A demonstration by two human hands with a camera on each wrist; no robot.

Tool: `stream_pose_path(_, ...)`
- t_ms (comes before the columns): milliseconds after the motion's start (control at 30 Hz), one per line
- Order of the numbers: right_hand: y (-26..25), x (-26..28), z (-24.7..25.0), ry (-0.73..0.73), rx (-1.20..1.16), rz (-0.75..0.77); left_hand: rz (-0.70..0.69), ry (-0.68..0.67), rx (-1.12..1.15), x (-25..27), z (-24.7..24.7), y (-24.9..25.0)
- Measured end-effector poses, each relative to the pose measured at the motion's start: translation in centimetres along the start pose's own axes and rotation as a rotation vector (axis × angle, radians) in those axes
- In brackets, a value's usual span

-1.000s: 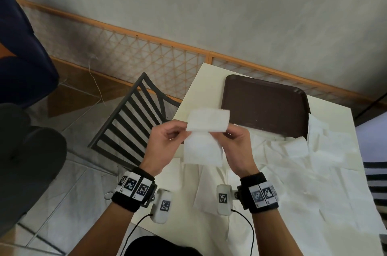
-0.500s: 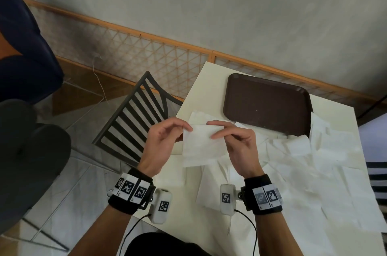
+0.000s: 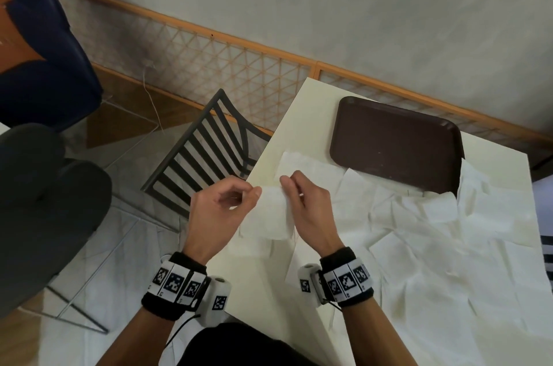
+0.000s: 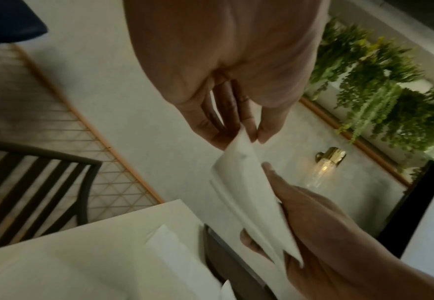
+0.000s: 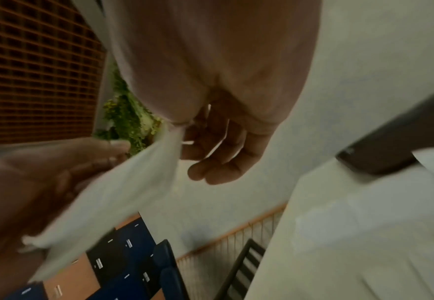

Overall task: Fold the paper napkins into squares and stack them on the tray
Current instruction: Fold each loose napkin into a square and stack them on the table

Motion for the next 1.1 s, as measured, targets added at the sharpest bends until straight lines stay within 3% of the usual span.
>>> stream_pose_path(200, 6.3, -0.1, -5.9, -0.161, -0.073, -0.236, 0.336, -0.066, -0.220, 0.3, -0.5, -9.1)
stream_pose_path(400, 9.5, -0.9, -9.6, -0.353, 0.163, -0.369, 0.456, -0.266, -0.454, 0.9, -3.2, -15.1)
stream_pose_path(500, 9.4, -3.1, -6.4, -0.273, 0.333, -0.343, 0.456, -0.300, -0.559, 1.1, -3.6, -15.8)
stream_pose_path(633, 12.1, -8.5, 0.8, -0.134, 0.574, -0.368, 0.366, -0.236, -0.640, 0.8, -3.3, -14.7)
stream_pose_path(833, 16.0, -11.6, 4.3, -0.325, 0.820, -0.414, 0.270, -0.242, -0.537, -0.9, -4.3, -12.2)
stream_pose_path(933, 15.8, -10.6, 4.0, -0.381, 0.650, -0.453, 0.277, -0.267, -0.385, -1.9, -5.5, -11.4)
stream_pose_path(1100, 11.4, -4.4, 5.3, -0.142, 0.178, -0.301, 0.340, -0.166, -0.084, -4.3, -7.3, -9.7)
Point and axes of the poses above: each hand's wrist, its own x-axis away from the middle knuckle, its own z-axis out of the back of the hand, y = z × x, the point moved 5 cm from there along -x, towards the middle knuckle, and after that the axes turned 12 degrees about -y, right-handed, at the moved point
